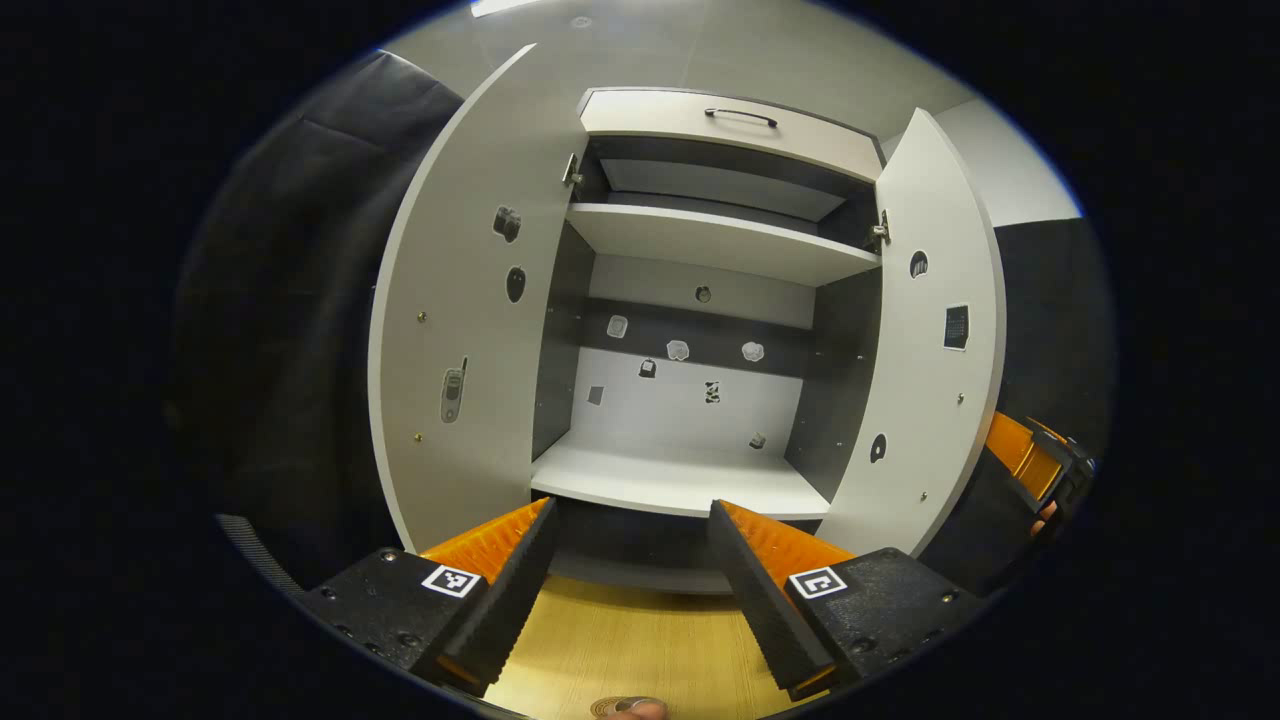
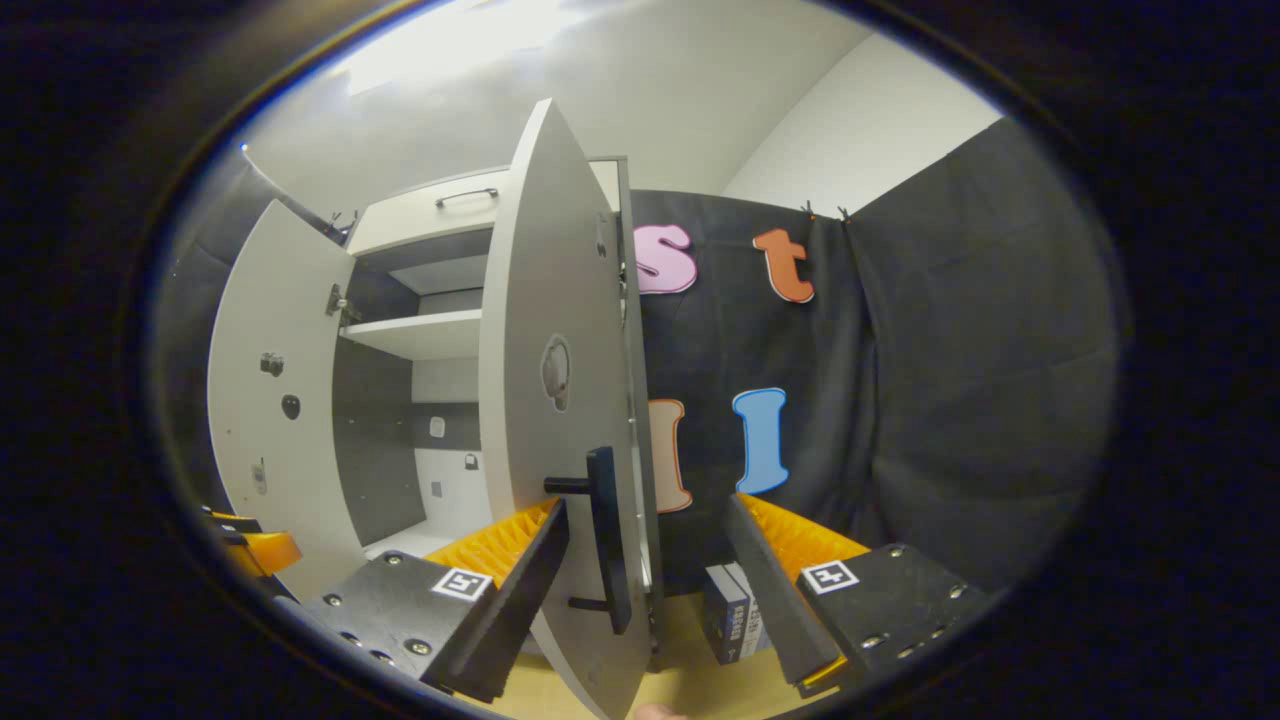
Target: Grasp the bottle in the cabinet with the left hand and place it on the coaster, then close the right door with the right hand and the left door with the left hand.
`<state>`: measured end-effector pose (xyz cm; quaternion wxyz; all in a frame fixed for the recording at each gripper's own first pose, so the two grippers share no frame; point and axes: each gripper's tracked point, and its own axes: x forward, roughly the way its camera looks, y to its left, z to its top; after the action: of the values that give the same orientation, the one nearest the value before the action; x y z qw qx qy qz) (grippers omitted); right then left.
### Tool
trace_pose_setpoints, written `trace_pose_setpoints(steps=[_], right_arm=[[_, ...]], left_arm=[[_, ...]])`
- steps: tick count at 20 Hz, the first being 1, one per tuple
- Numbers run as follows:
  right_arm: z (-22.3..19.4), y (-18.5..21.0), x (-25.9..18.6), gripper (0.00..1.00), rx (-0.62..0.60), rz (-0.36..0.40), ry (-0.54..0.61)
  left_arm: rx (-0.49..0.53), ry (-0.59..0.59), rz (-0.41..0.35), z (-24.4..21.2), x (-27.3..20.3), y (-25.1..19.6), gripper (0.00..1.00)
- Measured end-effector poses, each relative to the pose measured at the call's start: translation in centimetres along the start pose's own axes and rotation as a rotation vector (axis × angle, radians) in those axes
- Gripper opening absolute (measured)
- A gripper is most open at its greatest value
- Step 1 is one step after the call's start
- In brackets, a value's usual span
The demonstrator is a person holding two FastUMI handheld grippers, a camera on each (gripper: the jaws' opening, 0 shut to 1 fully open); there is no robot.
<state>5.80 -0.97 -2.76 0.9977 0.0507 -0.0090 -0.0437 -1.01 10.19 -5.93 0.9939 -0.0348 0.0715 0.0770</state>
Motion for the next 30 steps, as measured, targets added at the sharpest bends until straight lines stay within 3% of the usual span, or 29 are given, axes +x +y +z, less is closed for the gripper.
trace_pose_setpoints(steps=[1, 4, 5, 7, 11, 13, 16, 17, 19, 20, 22, 25, 30], right_arm=[[-0.1, 0.6, 0.0, 0.96, 0.002, 0.018, 0.005], [-0.5, 2.9, 0.3, 0.96, -0.009, 0.097, 0.022], [-0.8, 3.9, 0.3, 0.92, -0.022, 0.128, 0.032], [-1.0, 5.3, 0.5, 0.97, -0.051, 0.172, 0.036], [-1.1, 8.4, 0.3, 0.93, -0.049, 0.260, 0.035], [-1.4, 10.2, 0.2, 0.97, -0.035, 0.315, 0.054], [-1.7, 11.7, -0.5, 0.93, -0.034, 0.354, 0.063], [-1.9, 12.2, -0.7, 0.97, -0.035, 0.364, 0.066], [-2.0, 12.8, -0.9, 0.93, -0.041, 0.375, 0.073], [-2.0, 12.8, -0.9, 0.97, -0.047, 0.376, 0.071], [-2.0, 12.9, -1.0, 0.93, -0.048, 0.383, 0.074], [-2.1, 13.5, -1.0, 0.97, -0.042, 0.403, 0.078], [-3.9, 16.5, -0.7, 0.93, -0.034, 0.486, 0.126]], left_arm=[[-0.003, 0.002, 0.003, 0.0, 0.0, 0.1, 0.96], [-0.009, 0.001, 0.010, -0.1, 0.0, 0.4, 0.96], [-0.010, 0.000, 0.010, -0.1, 0.0, 0.3, 0.96], [-0.011, 0.000, 0.010, -0.1, 0.1, 0.3, 0.96], [-0.010, 0.005, 0.014, -0.3, 0.2, 0.6, 0.96], [-0.010, 0.011, 0.022, -0.6, 0.0, 0.9, 0.96], [-0.014, 0.010, 0.033, -0.7, 0.0, 1.5, 0.96], [-0.014, 0.010, 0.037, -0.8, -0.1, 1.7, 0.92], [-0.015, 0.009, 0.052, -0.7, -0.3, 2.3, 0.96], [-0.018, 0.008, 0.059, -0.8, -0.3, 2.6, 0.96], [-0.028, 0.008, 0.068, -0.8, -0.5, 3.0, 0.96], [-0.030, 0.012, 0.079, -1.0, -0.7, 3.5, 0.96], [-0.025, 0.016, 0.091, -1.2, -1.3, 4.0, 0.92]])
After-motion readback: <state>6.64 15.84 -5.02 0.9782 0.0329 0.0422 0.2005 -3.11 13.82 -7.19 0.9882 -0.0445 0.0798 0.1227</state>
